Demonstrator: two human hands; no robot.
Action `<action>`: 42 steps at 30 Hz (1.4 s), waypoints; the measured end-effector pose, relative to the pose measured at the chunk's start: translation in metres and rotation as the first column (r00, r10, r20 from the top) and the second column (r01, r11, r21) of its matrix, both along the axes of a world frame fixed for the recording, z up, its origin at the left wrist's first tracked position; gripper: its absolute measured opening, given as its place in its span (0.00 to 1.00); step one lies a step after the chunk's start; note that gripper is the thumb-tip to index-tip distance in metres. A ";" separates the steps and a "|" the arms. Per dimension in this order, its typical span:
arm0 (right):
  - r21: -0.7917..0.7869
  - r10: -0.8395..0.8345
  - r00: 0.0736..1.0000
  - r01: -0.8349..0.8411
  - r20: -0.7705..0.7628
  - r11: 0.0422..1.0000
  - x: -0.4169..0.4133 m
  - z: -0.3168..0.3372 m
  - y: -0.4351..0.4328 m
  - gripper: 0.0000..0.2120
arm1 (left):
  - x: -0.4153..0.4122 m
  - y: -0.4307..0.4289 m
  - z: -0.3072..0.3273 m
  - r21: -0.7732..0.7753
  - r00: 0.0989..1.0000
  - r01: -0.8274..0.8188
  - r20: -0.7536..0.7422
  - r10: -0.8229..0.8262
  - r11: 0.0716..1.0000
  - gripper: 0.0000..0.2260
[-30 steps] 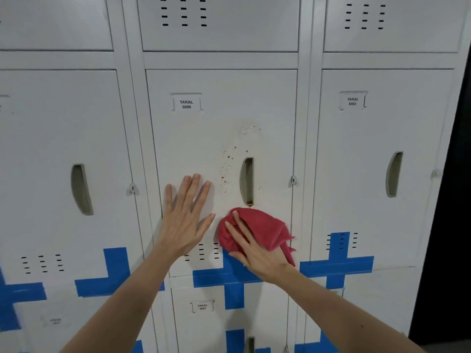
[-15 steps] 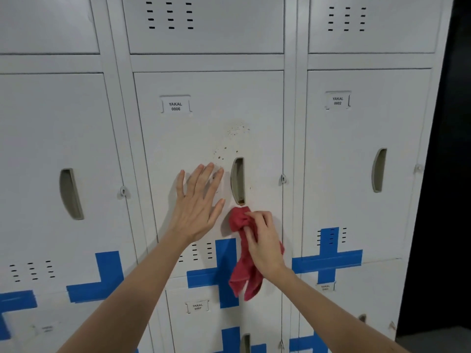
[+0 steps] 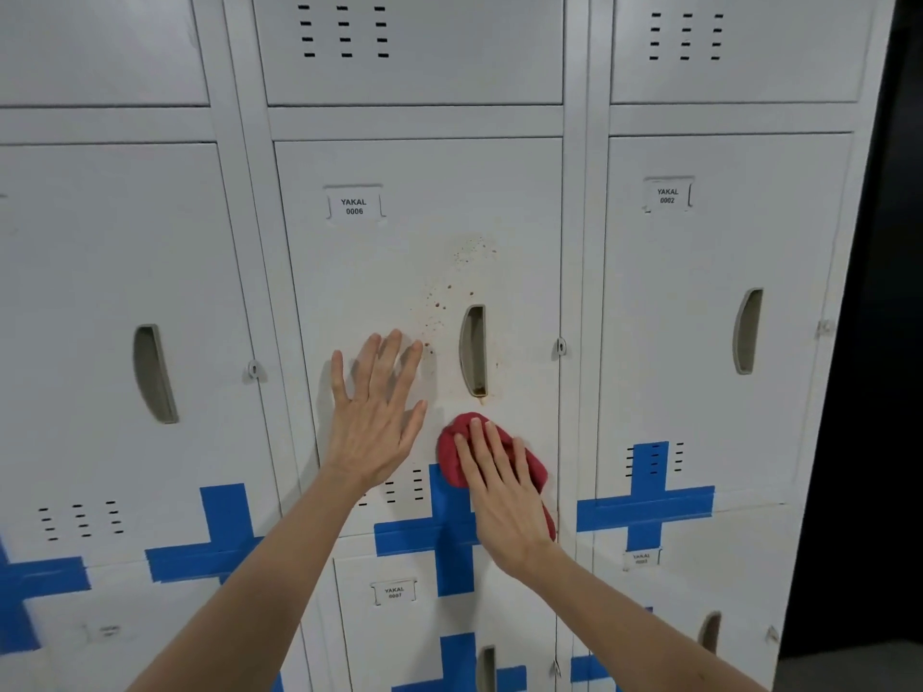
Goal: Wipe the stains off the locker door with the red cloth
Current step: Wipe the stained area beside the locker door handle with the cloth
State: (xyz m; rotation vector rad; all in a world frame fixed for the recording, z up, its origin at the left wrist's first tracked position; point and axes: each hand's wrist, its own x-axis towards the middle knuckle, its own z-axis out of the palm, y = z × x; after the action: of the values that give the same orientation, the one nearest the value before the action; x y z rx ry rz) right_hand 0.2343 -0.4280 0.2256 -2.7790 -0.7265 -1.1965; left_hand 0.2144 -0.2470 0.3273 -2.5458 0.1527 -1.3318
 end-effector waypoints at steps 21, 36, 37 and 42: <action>-0.254 0.066 0.988 -0.029 0.137 0.967 0.020 0.035 -0.029 0.33 | 0.014 0.000 -0.001 -0.053 1.000 0.029 0.011 -0.028 0.998 0.31; -0.173 0.032 0.990 -0.009 0.135 0.985 0.015 0.026 -0.017 0.35 | 0.004 0.007 0.006 -0.046 1.000 0.030 0.001 -0.030 0.999 0.30; -0.177 0.041 0.989 -0.015 0.144 0.984 0.013 0.030 -0.009 0.33 | 0.003 0.007 0.007 -0.042 0.999 0.038 0.003 -0.038 0.998 0.30; -0.208 0.064 0.988 -0.034 0.144 0.978 0.014 0.039 0.002 0.33 | 0.007 0.002 0.012 -0.054 0.998 0.065 0.005 -0.064 0.996 0.30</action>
State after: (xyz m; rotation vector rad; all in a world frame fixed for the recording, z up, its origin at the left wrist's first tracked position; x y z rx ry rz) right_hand 0.2484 -0.4263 0.2647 -2.8337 -0.9784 -1.4086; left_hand 0.2211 -0.2446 0.3389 -2.6042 0.2028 -1.3809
